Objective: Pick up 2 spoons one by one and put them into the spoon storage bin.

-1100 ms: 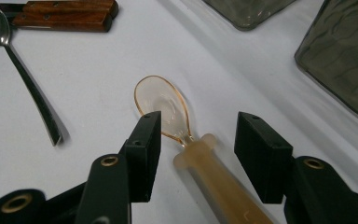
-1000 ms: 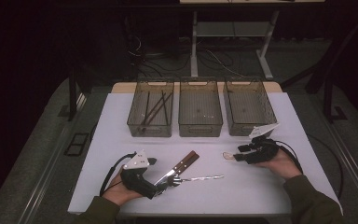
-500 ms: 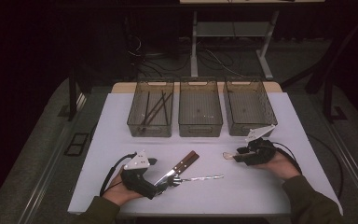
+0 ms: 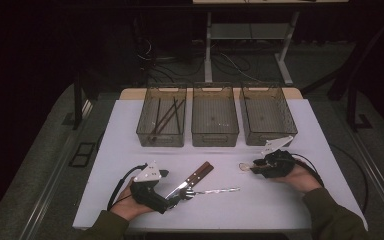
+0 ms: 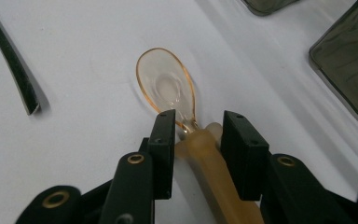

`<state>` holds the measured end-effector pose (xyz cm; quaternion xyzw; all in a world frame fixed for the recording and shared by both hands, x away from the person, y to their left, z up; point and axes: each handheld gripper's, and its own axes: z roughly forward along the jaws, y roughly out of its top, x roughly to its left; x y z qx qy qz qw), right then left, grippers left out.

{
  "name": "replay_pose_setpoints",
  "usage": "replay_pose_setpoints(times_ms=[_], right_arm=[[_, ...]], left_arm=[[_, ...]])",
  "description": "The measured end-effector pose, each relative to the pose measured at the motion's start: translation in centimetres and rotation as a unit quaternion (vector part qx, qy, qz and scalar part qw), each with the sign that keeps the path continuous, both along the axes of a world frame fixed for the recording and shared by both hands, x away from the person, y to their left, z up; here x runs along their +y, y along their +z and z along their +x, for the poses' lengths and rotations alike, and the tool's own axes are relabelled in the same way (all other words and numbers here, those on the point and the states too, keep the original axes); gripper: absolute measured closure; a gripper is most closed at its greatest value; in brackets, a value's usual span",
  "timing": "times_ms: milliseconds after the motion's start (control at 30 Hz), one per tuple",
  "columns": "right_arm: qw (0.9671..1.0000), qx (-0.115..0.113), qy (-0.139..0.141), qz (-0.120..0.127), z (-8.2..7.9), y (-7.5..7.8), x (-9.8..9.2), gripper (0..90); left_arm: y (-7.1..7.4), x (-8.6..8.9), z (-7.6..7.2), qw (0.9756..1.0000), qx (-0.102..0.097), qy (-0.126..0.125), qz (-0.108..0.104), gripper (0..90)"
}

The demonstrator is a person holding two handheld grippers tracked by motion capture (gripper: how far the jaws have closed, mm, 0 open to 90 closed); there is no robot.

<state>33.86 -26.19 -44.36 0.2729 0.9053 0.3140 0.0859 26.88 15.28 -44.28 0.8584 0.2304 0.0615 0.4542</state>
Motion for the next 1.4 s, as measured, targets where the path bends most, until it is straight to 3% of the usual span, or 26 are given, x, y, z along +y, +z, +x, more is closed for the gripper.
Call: replay_pose_setpoints(times_ms=[567, 733, 1000, 1167, 1400], right_arm=[[0.9997, -0.012, 0.010, -0.016, -0.6, 0.2, 0.2, 68.1], [0.9999, -0.008, 0.007, -0.011, -0.6, 0.3, 0.0, 68.1], [0.9999, -0.009, 0.000, 0.004, -0.5, 0.6, -0.4, 68.2], [0.9992, -0.009, -0.010, 0.038, -0.3, 1.2, -1.2, 68.3], [0.9976, -0.011, -0.016, 0.067, -0.2, 1.8, -1.6, 68.3]], left_arm=[[0.1, 0.1, 0.1, 1.0000, -0.002, 0.006, -0.005, 0.6], [0.1, 0.0, 0.2, 1.0000, -0.002, 0.005, -0.006, 0.6], [0.1, 0.0, 0.2, 1.0000, -0.002, 0.002, -0.006, 0.5], [0.1, 0.0, 0.2, 1.0000, -0.001, 0.003, -0.008, 0.5], [0.1, 0.0, 0.2, 1.0000, -0.001, 0.003, -0.008, 0.5]])
